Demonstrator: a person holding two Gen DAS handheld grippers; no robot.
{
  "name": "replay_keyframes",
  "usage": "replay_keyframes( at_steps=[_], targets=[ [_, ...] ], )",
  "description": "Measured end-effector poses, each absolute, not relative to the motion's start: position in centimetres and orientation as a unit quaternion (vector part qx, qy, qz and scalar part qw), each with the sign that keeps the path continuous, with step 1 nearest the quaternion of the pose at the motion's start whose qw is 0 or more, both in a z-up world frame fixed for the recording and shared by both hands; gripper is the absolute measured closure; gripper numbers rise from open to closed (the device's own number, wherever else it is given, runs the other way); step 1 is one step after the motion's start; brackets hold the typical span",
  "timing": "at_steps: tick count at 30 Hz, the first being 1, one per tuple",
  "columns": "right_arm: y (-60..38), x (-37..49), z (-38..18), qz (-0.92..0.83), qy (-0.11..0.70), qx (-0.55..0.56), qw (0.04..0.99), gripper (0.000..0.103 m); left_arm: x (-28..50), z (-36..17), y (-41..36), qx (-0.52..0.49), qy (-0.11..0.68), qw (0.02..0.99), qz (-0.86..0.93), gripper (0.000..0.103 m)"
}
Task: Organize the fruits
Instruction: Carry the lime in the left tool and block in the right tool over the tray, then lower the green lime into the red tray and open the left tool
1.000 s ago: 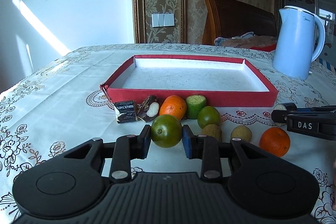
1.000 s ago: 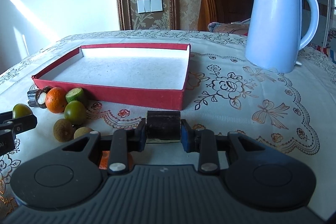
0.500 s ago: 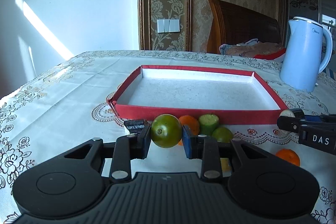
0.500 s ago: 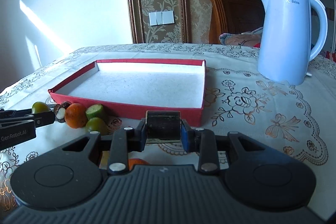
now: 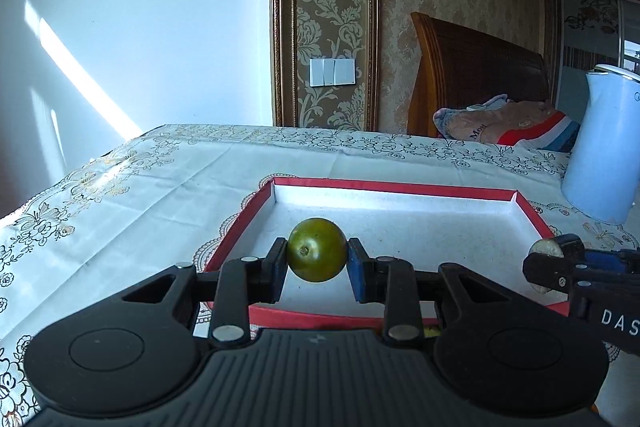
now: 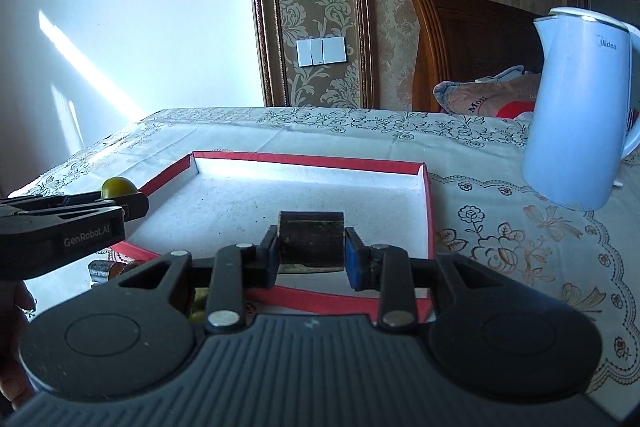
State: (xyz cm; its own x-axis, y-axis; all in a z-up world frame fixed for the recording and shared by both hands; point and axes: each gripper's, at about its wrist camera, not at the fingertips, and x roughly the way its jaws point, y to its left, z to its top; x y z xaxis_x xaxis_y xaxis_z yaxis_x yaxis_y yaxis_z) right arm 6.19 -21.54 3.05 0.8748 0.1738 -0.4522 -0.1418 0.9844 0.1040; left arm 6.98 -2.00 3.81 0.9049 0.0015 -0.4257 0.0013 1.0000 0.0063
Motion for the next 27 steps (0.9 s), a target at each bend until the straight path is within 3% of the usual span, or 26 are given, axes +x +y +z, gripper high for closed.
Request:
replay_keyframes(
  at_steps=[27],
  targets=[
    [-19.0,10.6,-0.5,0.061,0.3,0.021,0.952,0.072,12.2,-0.9,-3.4,0.007,0.291,0.956,-0.028,0.072]
  ],
)
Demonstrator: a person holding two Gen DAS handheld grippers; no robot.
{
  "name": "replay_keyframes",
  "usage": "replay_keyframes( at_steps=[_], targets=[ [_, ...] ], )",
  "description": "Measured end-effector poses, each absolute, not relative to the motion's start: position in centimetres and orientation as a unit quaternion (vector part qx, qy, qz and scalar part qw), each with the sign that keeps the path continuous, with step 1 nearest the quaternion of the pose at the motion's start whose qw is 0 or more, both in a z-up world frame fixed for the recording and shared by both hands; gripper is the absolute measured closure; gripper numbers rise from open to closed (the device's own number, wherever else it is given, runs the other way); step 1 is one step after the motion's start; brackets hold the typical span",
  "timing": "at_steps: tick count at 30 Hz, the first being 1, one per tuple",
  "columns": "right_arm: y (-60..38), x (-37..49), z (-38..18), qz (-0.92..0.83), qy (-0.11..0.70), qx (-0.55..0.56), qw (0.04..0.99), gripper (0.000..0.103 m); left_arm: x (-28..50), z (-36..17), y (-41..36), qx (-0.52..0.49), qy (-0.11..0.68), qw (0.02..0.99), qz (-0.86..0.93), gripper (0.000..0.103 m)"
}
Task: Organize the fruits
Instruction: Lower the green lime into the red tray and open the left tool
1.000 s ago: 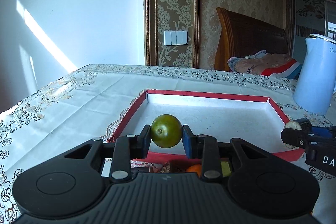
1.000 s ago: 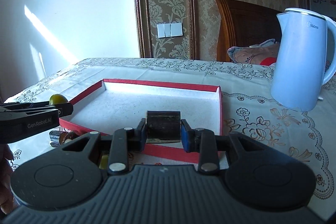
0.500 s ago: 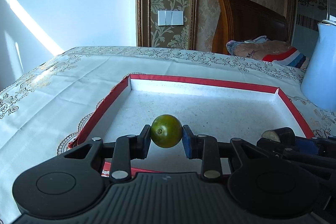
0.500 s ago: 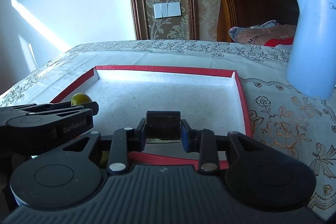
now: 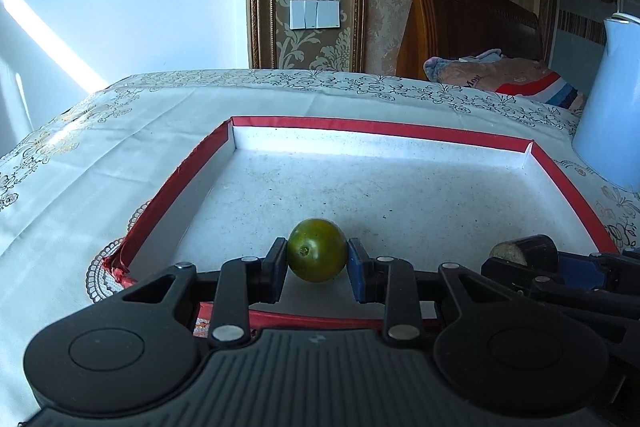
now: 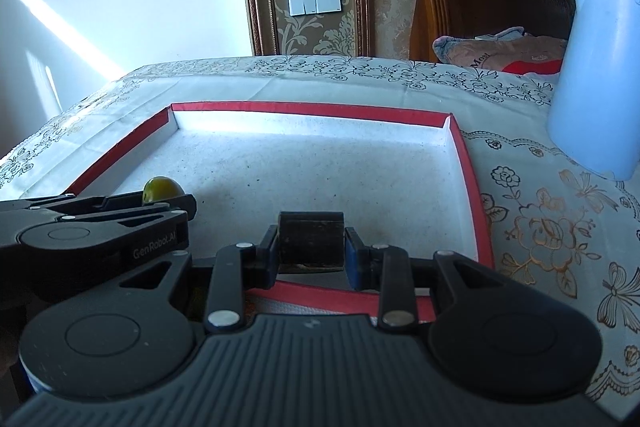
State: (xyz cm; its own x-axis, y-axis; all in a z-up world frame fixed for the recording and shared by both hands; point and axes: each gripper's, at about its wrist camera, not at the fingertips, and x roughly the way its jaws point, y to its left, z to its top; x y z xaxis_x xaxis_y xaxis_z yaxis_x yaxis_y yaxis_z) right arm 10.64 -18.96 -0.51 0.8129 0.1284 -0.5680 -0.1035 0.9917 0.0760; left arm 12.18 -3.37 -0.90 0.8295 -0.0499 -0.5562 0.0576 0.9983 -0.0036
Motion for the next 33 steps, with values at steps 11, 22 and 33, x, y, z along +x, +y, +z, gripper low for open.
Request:
replay_keyframes(
  at_steps=[11,22,33],
  targets=[
    [-19.0,10.8,-0.6,0.059,0.309,0.021,0.949,0.072,11.8,-1.3,-4.3,0.028,0.293,0.955,-0.04,0.072],
    [-19.0,10.9,-0.8,0.058,0.31,0.027,0.948,0.072,11.7,-1.4,-4.4,0.032,0.288,0.957,-0.032,0.072],
    [-19.3,10.5,-0.8,0.052,0.304,0.035,0.951,0.071,11.4,-1.3,-4.4,0.04,0.28,0.959,-0.016,0.047]
  ],
)
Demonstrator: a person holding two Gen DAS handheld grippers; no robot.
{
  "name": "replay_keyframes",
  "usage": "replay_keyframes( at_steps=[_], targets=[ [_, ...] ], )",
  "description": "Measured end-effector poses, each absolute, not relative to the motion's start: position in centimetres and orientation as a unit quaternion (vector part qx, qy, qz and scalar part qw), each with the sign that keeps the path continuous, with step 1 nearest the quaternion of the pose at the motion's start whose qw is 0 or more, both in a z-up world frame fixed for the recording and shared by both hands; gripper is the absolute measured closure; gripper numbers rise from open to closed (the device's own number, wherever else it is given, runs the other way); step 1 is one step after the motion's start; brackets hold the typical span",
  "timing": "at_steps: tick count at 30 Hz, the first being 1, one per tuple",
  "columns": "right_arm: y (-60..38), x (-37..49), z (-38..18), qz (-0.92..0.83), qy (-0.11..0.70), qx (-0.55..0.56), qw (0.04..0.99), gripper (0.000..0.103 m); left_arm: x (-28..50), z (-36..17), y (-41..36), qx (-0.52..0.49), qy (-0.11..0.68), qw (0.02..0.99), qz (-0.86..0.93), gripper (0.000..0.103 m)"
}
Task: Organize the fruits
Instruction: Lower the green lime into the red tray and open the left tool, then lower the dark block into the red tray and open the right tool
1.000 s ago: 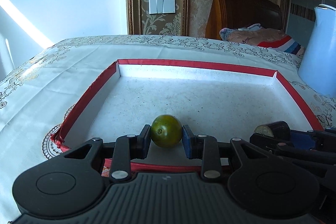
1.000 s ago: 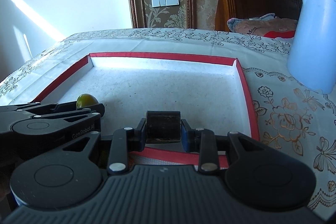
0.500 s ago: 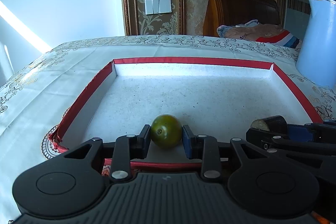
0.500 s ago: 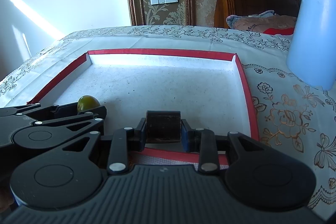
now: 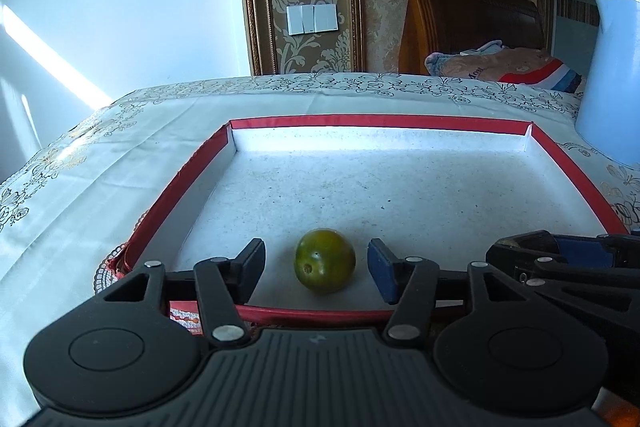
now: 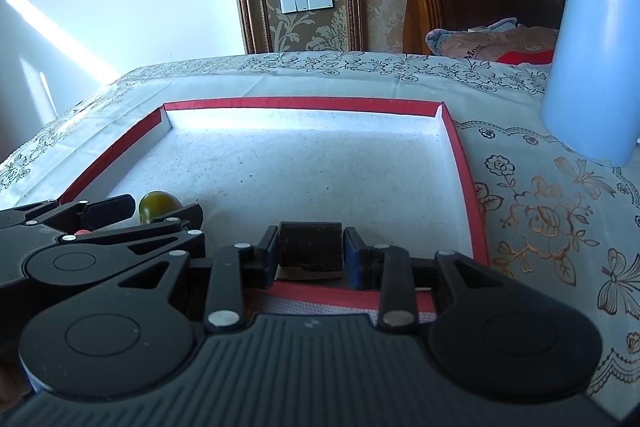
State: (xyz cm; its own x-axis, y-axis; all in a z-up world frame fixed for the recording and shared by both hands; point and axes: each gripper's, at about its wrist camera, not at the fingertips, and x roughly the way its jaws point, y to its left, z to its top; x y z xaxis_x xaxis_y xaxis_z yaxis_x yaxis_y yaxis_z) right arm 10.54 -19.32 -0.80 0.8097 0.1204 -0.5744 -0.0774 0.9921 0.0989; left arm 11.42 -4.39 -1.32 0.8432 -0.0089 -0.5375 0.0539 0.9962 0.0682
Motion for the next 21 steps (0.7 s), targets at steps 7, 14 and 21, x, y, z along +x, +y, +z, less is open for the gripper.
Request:
replay_keyframes(
  at_steps=[7,14,21],
  targets=[
    [-19.5,10.2,-0.6,0.052,0.298,0.038,0.952,0.071,11.4,-1.3,-4.3,0.037,0.279,0.959,-0.012,0.036],
    [-19.6,9.9,-0.5,0.053,0.293,0.043,0.954,0.071,11.2,-1.3,-4.1,0.034,0.28,0.959,-0.014,0.032],
    [-19.7,9.4,0.0,0.054,0.278,0.042,0.958,0.071,10.6,-1.1,-3.9,0.031,0.272,0.962,-0.017,0.028]
  ],
)
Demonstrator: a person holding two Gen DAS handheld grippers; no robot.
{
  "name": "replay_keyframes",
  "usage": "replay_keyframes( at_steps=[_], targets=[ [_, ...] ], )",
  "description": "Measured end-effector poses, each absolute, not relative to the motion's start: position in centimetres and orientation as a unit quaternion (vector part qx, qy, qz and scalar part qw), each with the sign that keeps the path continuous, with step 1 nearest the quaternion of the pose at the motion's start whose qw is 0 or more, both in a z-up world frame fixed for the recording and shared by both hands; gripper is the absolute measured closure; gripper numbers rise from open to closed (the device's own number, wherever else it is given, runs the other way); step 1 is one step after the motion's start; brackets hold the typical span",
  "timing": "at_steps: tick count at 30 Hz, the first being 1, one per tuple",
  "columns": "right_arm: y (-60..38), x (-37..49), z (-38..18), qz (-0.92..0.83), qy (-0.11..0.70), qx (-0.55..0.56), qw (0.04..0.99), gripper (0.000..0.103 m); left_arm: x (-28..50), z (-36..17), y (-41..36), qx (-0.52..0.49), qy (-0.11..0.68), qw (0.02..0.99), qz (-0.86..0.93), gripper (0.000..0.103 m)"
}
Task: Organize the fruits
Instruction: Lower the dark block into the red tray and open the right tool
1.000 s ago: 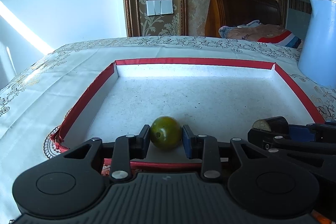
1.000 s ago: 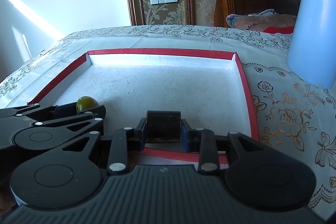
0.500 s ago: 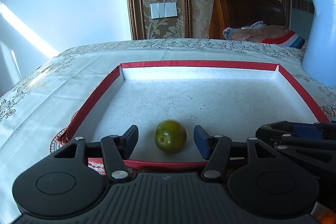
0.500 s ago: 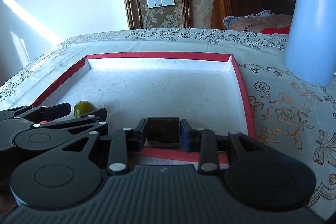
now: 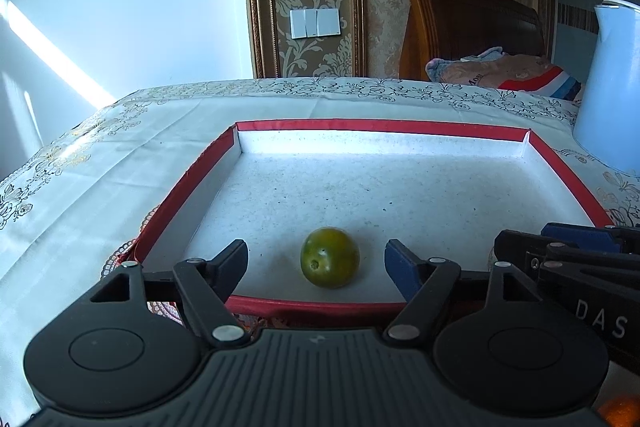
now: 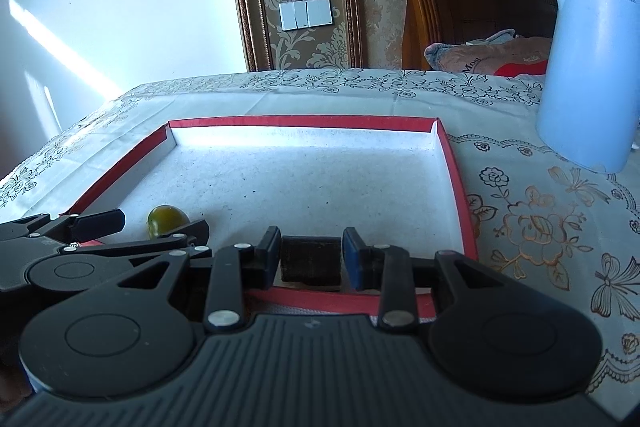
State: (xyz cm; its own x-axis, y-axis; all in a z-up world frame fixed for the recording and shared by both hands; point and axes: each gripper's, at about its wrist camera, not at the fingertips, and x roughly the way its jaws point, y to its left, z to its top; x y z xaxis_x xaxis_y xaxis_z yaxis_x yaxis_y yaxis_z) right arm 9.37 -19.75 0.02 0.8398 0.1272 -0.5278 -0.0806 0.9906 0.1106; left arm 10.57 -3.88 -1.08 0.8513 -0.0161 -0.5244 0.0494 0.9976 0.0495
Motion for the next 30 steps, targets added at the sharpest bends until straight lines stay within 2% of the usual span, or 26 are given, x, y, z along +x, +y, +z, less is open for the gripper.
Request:
replay_keyframes(
  at_steps=[16,17,20,24,30],
  targets=[
    [-20.2,8.4,0.7,0.051,0.252,0.045,0.965,0.071,7.7,-0.5,-3.0,0.028,0.242,0.97,-0.02,0.027],
    [-20.2,8.5,0.7,0.05,0.251,0.044,0.966,0.071,7.4,-0.4,-3.0,0.029,0.238,0.971,-0.019,0.024],
    [-20.2,8.4,0.8,0.045,0.245,0.044,0.968,0.062,6.6,-0.4,-2.6,0.024,0.232,0.972,-0.018,0.02],
    [-20.3,8.1,1.1,0.041,0.232,0.044,0.971,0.062,6.4,-0.3,-1.5,-0.003,0.243,0.97,-0.022,0.016],
    [-20.8,7.8,1.2,0.04,0.22,0.051,0.973,0.062,5.8,-0.4,-0.7,-0.019,0.249,0.968,-0.021,0.016]
  ],
)
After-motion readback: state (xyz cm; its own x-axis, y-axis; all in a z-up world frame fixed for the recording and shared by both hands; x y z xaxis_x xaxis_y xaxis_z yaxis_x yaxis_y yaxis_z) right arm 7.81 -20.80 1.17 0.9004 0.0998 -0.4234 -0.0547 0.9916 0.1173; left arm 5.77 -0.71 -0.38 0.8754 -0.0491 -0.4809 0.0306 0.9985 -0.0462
